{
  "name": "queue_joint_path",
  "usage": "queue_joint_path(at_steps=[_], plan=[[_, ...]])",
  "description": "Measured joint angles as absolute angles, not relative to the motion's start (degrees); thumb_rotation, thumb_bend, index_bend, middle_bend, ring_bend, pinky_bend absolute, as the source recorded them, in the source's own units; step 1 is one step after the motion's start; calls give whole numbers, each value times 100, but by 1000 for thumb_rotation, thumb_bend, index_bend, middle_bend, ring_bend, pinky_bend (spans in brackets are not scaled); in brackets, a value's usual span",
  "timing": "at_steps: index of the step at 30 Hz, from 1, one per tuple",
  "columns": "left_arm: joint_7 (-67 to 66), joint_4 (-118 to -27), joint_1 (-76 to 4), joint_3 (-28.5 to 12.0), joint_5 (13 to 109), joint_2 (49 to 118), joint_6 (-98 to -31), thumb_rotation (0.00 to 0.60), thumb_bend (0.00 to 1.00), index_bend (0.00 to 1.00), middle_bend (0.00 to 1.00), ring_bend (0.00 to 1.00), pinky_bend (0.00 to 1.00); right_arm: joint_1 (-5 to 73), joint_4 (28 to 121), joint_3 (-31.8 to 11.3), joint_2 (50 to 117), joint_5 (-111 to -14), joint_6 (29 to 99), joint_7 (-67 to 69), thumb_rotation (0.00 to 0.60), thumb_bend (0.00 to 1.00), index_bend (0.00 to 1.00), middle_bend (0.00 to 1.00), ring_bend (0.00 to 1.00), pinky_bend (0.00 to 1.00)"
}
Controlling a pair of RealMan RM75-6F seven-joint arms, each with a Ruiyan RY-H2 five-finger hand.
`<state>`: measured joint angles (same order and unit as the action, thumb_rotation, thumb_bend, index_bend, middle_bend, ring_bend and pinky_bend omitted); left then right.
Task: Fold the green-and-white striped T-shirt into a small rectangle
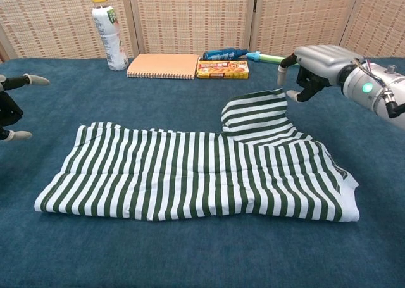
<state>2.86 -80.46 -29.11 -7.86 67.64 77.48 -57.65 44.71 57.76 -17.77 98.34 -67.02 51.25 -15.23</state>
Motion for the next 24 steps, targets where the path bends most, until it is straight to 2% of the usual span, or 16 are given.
queue_joint_path(at_steps=[3, 24], plan=[[322, -8023, -2875, -768, 6780, 7740, -5771, 600, 328, 0, 879, 844, 958, 4577, 5707, -1845, 9889, -6540, 5018, -1614, 600, 385, 282, 970, 1000, 1000], [437, -8015, -2736, -711, 6829, 7713, -5734, 600, 328, 0, 879, 844, 958, 5581, 5268, -1849, 10035, -5286, 3644, -2741, 600, 385, 282, 970, 1000, 1000]])
